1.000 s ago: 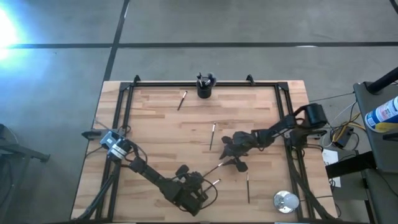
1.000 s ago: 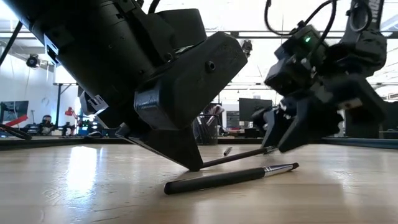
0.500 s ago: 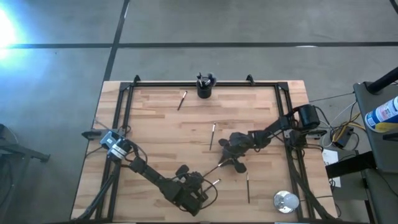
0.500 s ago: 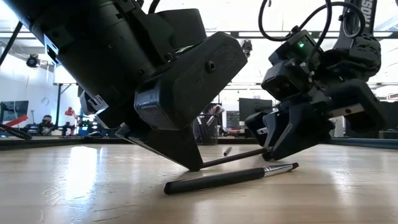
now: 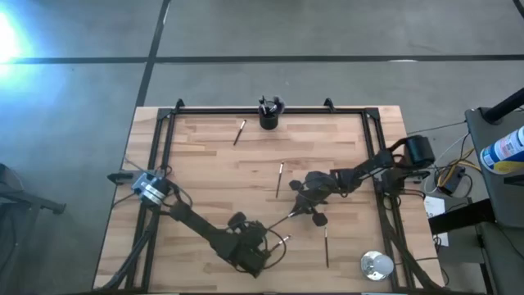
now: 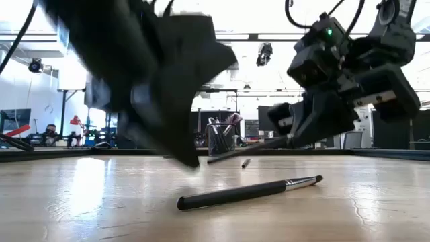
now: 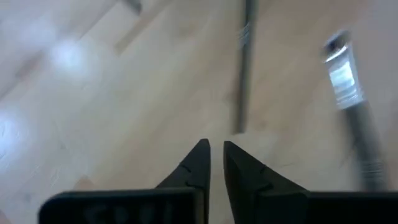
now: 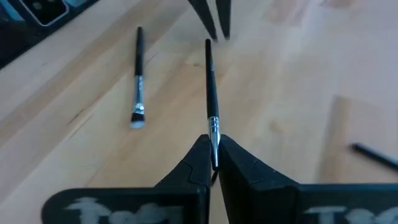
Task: Put items in baskets/containers
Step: Put the black liner brush into the black pen holder
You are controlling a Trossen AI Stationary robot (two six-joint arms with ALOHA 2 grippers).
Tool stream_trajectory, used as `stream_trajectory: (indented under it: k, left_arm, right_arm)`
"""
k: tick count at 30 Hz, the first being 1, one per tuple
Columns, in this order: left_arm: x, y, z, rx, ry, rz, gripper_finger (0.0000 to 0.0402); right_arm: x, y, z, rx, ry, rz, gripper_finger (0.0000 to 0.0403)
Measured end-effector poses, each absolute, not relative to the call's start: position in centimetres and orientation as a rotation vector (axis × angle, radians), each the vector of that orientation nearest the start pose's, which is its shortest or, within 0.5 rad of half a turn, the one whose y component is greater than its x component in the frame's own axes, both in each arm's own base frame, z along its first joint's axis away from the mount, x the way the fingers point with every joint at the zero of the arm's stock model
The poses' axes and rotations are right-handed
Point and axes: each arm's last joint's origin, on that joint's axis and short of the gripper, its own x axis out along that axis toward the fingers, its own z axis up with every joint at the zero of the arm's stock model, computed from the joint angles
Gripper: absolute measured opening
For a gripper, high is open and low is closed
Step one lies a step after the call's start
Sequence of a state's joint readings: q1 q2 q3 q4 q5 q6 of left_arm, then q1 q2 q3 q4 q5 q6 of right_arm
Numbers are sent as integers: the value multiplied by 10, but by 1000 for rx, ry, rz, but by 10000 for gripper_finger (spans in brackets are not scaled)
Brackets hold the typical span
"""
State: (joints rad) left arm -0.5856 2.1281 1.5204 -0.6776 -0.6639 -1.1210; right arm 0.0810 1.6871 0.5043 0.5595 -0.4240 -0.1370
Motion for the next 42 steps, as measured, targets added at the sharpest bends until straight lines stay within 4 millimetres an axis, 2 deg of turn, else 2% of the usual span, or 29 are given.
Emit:
stream_trajectory:
  k: [3,5,9,12,14,17,21,24,27,35,42]
  left_arm:
    - [357,-210,192,-318,767,563,52]
    - [352,-200,213,-335,737,550,62]
    - [337,-177,231,-384,688,501,71]
    - [330,-159,243,-497,588,338,68]
    - [325,-146,242,-591,524,220,63]
    - [317,-120,233,-676,481,170,59]
    - [312,-92,234,-710,485,178,58]
    - [316,-81,230,-667,543,145,58]
    - [321,-73,238,-630,550,106,58]
    - [323,-67,241,-531,611,98,58]
    - [322,-67,238,-508,622,97,58]
  right_arm:
    - [272,33,129,-78,599,511,14]
    - [271,32,146,-128,609,494,14]
    - [269,31,177,-209,625,474,13]
    - [270,31,194,-251,639,464,13]
    - [271,30,200,-269,659,459,13]
    - [277,32,205,-298,691,454,13]
    - [289,33,208,-322,731,460,13]
    - [301,33,211,-350,755,447,13]
    - [314,34,212,-365,786,456,13]
    - [345,36,220,-420,821,472,13]
    - [355,36,235,-453,792,477,13]
